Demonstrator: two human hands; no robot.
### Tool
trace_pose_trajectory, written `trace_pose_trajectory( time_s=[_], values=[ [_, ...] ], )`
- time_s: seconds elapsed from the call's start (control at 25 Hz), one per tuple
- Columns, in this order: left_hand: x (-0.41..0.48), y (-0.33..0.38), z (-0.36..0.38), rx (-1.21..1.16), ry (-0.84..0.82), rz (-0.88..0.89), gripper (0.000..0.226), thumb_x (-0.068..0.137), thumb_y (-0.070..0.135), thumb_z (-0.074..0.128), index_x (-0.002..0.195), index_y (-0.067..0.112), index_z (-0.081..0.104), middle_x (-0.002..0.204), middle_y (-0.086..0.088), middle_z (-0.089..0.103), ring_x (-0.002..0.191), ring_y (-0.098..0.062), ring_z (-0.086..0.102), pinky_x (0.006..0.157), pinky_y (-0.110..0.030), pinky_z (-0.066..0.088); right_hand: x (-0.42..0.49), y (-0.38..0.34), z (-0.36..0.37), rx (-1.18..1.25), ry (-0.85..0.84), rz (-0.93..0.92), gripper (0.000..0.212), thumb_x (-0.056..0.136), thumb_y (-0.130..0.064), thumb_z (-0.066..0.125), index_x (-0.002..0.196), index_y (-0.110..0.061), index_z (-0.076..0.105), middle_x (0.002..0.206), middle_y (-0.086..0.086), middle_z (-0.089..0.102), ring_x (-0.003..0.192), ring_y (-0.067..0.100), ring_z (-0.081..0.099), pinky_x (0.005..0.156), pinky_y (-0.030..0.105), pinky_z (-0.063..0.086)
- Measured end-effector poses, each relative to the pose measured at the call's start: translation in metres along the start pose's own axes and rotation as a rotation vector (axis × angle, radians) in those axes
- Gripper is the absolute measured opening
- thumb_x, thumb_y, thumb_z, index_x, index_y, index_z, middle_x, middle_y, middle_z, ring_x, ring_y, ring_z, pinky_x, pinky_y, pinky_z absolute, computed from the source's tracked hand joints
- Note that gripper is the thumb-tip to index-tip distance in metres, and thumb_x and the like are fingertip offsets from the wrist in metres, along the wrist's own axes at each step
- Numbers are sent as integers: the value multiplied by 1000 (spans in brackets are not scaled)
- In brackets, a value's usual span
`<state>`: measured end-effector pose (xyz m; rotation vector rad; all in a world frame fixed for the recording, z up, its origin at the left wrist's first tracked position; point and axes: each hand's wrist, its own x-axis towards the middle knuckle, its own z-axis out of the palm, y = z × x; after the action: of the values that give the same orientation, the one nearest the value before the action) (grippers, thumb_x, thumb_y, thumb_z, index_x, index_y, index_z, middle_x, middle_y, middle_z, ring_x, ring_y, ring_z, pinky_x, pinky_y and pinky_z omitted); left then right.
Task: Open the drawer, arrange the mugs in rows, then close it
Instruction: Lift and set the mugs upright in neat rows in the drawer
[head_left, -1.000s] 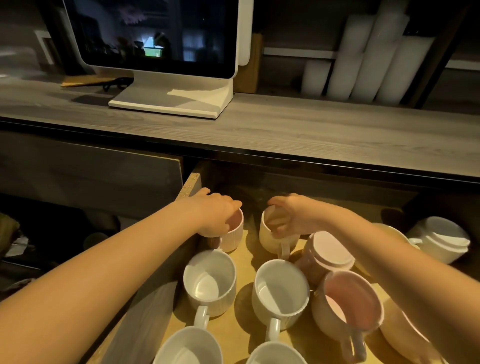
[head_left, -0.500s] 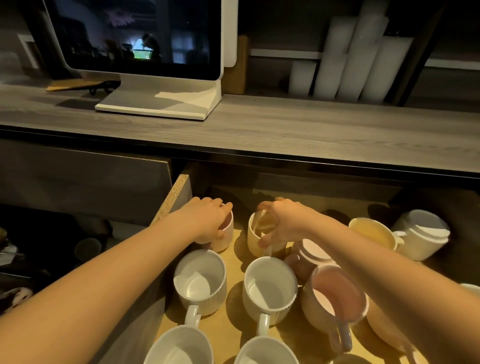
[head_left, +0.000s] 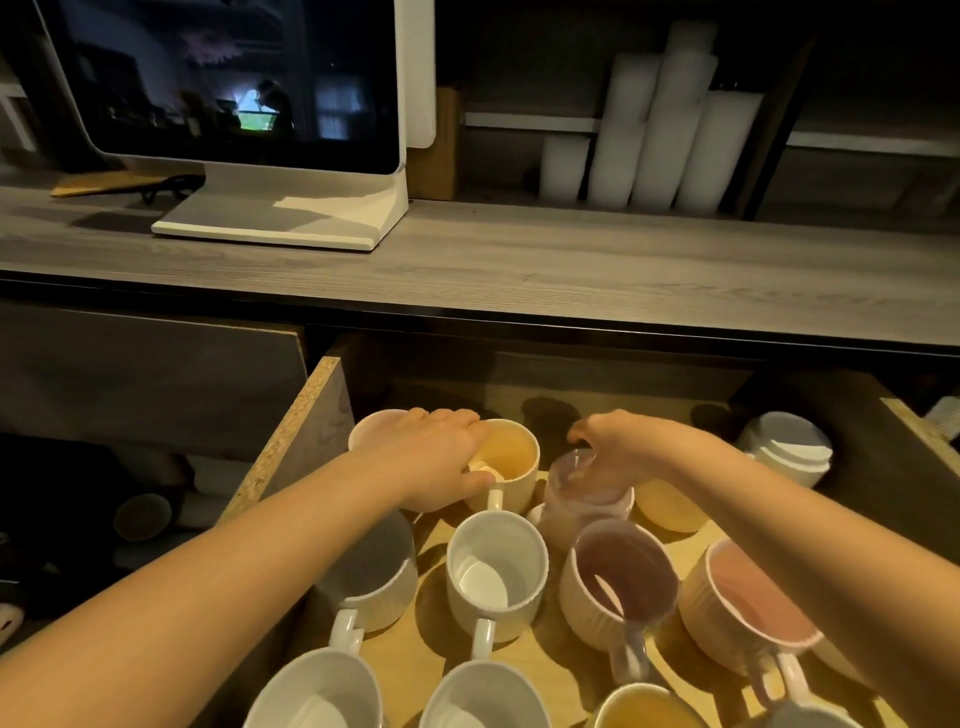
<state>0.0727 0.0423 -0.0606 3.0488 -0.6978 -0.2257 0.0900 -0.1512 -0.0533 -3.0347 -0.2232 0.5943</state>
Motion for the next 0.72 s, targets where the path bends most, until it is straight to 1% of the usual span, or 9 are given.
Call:
trace_pose_trajectory(
  time_s=[0.04, 0.08, 0.2, 0.28, 0.36, 0.44, 0.52, 0.6, 0.72],
  values=[
    [0, 5, 0, -8, -9, 11, 60, 93, 50, 44, 145, 28, 25, 152, 4, 31, 137, -19, 33, 112, -39, 26, -2, 1, 6, 1, -31, 17, 60, 77, -51, 66, 127, -20, 52, 117, 3, 63, 101, 22, 62, 87, 33, 54],
    [0, 11, 0, -20, -21, 22, 60, 93, 49, 44, 145, 28, 25, 152, 4, 30, 137, -19, 32, 112, -39, 25, -3, 2, 12, 8, -24, 21, 58, 76, -53, 67, 122, -20, 55, 110, 2, 66, 95, 21, 63, 82, 32, 55],
    [1, 23, -7, -45, -38, 63, 60, 94, 46, 43, 147, 26, 22, 154, 4, 26, 139, -20, 28, 113, -39, 22, -1, 1, 21, 12, 106, 19, 46, 76, -50, 68, 109, -18, 64, 95, 2, 69, 80, 19, 65, 75, 29, 57],
    [0, 29, -13, -54, -37, 73, 60, 95, 45, 42, 147, 25, 21, 155, 3, 24, 140, -19, 26, 113, -38, 21, -3, 2, 21, 43, 174, 19, 48, 71, -50, 73, 105, -18, 64, 93, 2, 68, 77, 18, 64, 72, 29, 57],
    [-3, 34, -18, -84, -25, 66, 62, 95, 45, 43, 148, 26, 19, 156, 4, 21, 141, -18, 23, 114, -37, 19, -12, 6, 17, 69, 238, 3, 50, 68, -50, 75, 104, -19, 62, 96, 1, 67, 79, 17, 63, 69, 27, 57],
    [-7, 39, -24, -169, 18, 67, 64, 93, 45, 47, 148, 27, 18, 156, 5, 20, 141, -16, 23, 113, -34, 21, -23, 12, 9, 86, 330, -18, 53, 67, -50, 76, 108, -21, 58, 99, -1, 65, 80, 16, 62, 68, 26, 57],
    [-12, 45, -30, -290, 85, 78, 64, 91, 44, 50, 146, 29, 21, 155, 6, 23, 140, -14, 25, 111, -32, 25, -39, 20, 0, 110, 402, -35, 64, 65, -51, 76, 117, -22, 52, 102, -2, 60, 84, 16, 60, 69, 27, 56],
    [-15, 50, -36, -422, 133, 85, 64, 91, 44, 52, 146, 30, 22, 154, 7, 25, 139, -12, 28, 109, -30, 29, -57, 29, -7, 177, 453, -53, 76, 64, -51, 77, 128, -25, 45, 112, -2, 56, 91, 15, 58, 72, 26, 55],
    [-14, 57, -39, -657, 129, 91, 67, 89, 42, 54, 146, 27, 21, 152, 5, 30, 136, -13, 32, 108, -32, 33, -87, 41, -10, 328, 515, -145, 82, 60, -52, 79, 130, -32, 40, 120, -8, 51, 96, 10, 54, 73, 19, 51]
  ],
)
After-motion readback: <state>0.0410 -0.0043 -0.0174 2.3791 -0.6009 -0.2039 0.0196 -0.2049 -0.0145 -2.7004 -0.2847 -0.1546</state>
